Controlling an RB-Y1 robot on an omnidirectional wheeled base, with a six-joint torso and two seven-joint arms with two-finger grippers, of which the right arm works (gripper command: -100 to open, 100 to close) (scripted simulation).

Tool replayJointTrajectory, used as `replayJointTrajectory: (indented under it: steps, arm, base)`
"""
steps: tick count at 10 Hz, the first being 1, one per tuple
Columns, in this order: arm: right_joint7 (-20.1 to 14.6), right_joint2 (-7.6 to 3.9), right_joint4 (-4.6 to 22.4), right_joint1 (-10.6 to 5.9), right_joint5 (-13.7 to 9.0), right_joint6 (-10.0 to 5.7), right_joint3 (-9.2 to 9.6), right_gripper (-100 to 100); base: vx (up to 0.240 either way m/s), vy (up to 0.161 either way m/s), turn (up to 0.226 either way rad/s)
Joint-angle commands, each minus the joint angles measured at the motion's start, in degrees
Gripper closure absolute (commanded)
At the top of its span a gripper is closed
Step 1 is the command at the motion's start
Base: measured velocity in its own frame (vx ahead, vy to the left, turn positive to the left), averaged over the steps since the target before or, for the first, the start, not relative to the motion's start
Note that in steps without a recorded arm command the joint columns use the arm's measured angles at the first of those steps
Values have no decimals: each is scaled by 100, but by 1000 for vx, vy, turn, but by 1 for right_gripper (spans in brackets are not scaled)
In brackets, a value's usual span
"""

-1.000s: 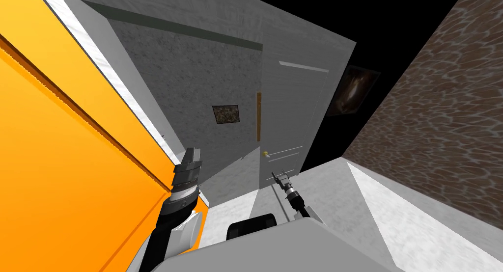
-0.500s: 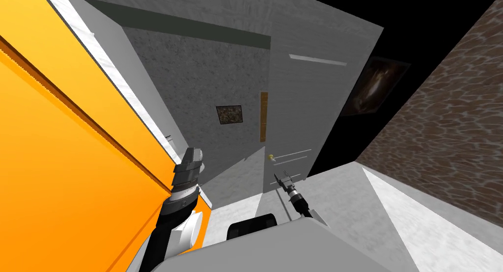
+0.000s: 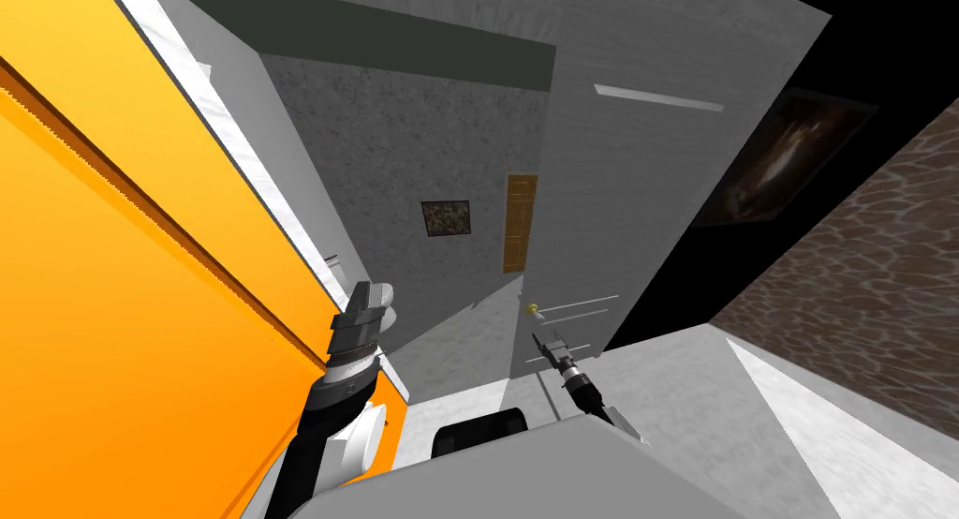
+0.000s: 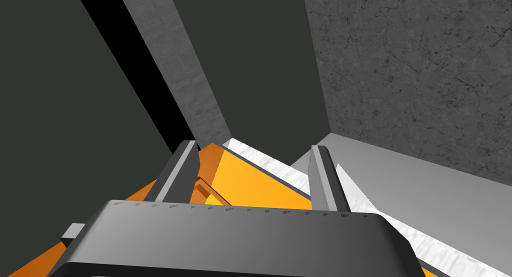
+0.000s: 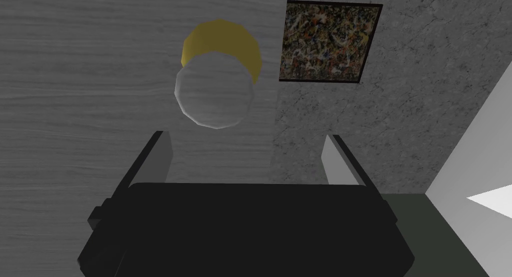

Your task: Pull the door open

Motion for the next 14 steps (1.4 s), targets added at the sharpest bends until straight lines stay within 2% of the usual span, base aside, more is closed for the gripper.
replayJointTrajectory:
  steps: [1, 2, 3, 4, 5, 6, 11, 14]
  arm:
    - [-15, -105, 200, -26, -78, -141, -114, -100]
    - [-29, -147, 253, -26, -104, -181, -151, -100]
    - [-66, -252, 386, -25, -169, -282, -244, -100]
    - [-84, -302, 450, -25, -201, -329, -288, -100]
    - [-46, -248, 435, -70, -174, -273, -254, -100]
    - [-46, -248, 435, -70, -174, -273, -254, 100]
    - [-46, -248, 435, -70, -174, -273, -254, 100]
    - [-430, -275, 457, -93, -336, -236, -239, 100]
  base:
    - [184, 24, 119]
    - [145, 29, 103]
    - [178, 23, 129]
    - [197, 6, 96]
    - [84, -2, 14]
    - [-8, -6, -28]
    - [-15, -4, 1]
    - [-63, -38, 116]
